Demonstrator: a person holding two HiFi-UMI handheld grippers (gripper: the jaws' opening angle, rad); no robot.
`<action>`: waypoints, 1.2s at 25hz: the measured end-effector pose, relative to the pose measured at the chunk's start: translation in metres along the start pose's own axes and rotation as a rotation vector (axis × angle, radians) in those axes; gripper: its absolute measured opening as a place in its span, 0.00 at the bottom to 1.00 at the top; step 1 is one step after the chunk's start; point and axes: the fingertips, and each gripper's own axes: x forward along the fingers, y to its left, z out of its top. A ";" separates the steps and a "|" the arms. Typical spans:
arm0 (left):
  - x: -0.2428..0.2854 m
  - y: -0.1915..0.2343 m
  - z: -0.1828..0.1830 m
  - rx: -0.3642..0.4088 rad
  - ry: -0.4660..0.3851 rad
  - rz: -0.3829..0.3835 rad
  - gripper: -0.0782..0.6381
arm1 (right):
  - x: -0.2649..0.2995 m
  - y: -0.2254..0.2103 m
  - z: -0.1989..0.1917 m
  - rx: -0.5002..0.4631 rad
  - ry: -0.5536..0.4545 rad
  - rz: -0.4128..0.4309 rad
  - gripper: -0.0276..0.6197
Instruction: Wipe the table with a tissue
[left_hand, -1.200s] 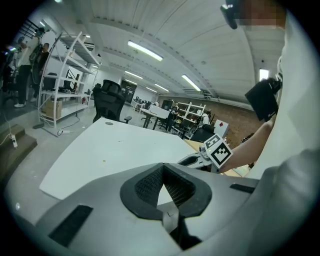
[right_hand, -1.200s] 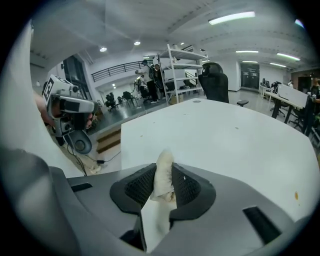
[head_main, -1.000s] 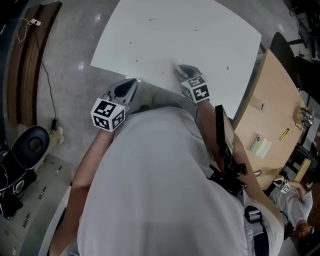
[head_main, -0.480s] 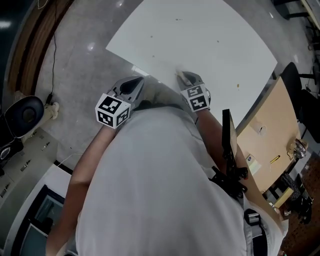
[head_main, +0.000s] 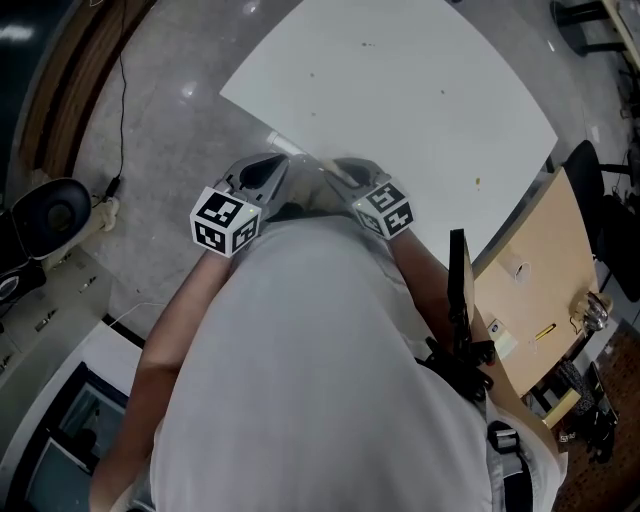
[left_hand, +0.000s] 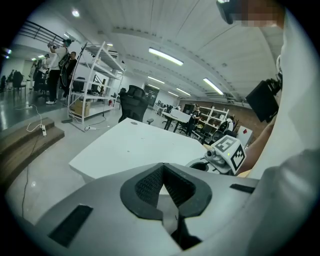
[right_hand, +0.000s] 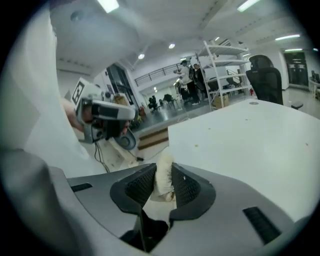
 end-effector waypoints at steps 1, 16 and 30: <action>0.000 0.001 0.003 0.007 -0.002 0.003 0.12 | -0.005 -0.005 0.015 0.032 -0.058 -0.004 0.19; 0.030 -0.019 0.016 0.095 0.029 -0.103 0.12 | -0.080 -0.113 -0.035 0.317 -0.051 -0.467 0.19; 0.039 0.026 0.033 0.183 0.086 -0.288 0.12 | -0.020 -0.096 0.002 0.305 -0.063 -0.554 0.19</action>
